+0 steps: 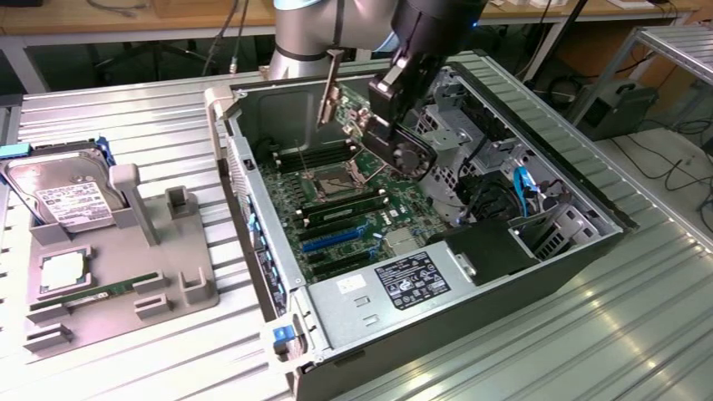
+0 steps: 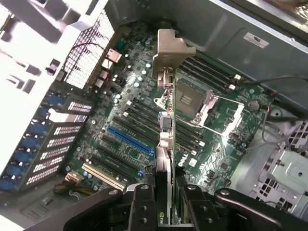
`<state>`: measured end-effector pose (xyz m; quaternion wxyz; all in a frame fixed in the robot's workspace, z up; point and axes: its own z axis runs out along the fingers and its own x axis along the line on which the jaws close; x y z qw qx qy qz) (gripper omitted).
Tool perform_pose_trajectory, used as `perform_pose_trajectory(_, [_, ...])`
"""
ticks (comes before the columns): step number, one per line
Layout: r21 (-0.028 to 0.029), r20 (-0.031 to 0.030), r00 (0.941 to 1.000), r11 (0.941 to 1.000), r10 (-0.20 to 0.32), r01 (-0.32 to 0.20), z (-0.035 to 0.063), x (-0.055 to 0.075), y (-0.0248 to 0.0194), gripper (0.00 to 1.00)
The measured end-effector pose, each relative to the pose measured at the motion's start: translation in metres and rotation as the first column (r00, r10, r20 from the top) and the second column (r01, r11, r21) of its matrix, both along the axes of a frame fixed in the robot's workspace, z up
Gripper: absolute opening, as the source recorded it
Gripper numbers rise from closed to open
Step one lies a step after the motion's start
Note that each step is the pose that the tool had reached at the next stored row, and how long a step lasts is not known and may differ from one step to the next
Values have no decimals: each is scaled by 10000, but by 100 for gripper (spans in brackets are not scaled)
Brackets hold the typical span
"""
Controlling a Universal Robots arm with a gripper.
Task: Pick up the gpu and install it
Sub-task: 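Insert the gpu into the slot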
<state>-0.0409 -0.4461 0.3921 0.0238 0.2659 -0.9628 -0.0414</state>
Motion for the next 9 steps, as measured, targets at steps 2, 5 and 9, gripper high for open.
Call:
perform_pose_trajectory(2, [-1,13,9989,9989,477,-477,-1,0,0,26])
perform_pose_trajectory(5, [-2,30,9936,9936,1130,-1130,-4,0,0,26])
perform_pose_trajectory(9, [-6,51,9804,9804,1969,-1969,-7,0,0,26])
